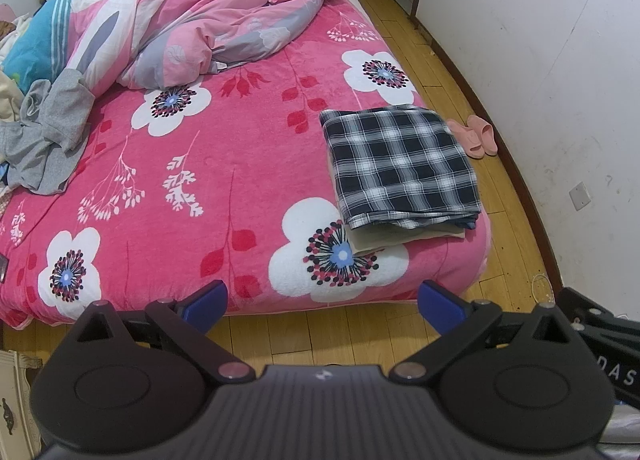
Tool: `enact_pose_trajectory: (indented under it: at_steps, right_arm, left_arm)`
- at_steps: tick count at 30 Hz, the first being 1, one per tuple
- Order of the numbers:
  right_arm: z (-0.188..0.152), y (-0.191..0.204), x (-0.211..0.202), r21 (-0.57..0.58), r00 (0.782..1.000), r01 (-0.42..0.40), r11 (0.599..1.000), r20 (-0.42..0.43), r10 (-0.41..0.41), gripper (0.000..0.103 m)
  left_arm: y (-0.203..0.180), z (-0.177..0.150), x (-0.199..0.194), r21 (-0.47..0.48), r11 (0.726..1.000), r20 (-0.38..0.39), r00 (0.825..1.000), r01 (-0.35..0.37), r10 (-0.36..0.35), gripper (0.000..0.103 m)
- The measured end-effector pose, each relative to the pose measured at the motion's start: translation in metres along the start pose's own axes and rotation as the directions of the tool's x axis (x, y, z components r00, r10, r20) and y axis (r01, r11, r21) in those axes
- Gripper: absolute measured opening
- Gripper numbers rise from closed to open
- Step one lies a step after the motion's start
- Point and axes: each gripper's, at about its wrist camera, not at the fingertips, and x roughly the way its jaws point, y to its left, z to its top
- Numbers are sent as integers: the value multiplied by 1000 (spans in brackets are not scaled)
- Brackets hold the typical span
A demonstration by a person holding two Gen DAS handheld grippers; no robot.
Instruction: Fold clothes
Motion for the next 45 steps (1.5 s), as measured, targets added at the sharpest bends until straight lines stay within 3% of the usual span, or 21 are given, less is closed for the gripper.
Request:
enact_pose_trajectory:
  at_steps: [45]
  right_arm:
    - [-4,1,-6,6,1000,-3,1000,2,3,101]
  left_arm:
    - [0,0,-2,1,1000,3,1000,-1,1,102]
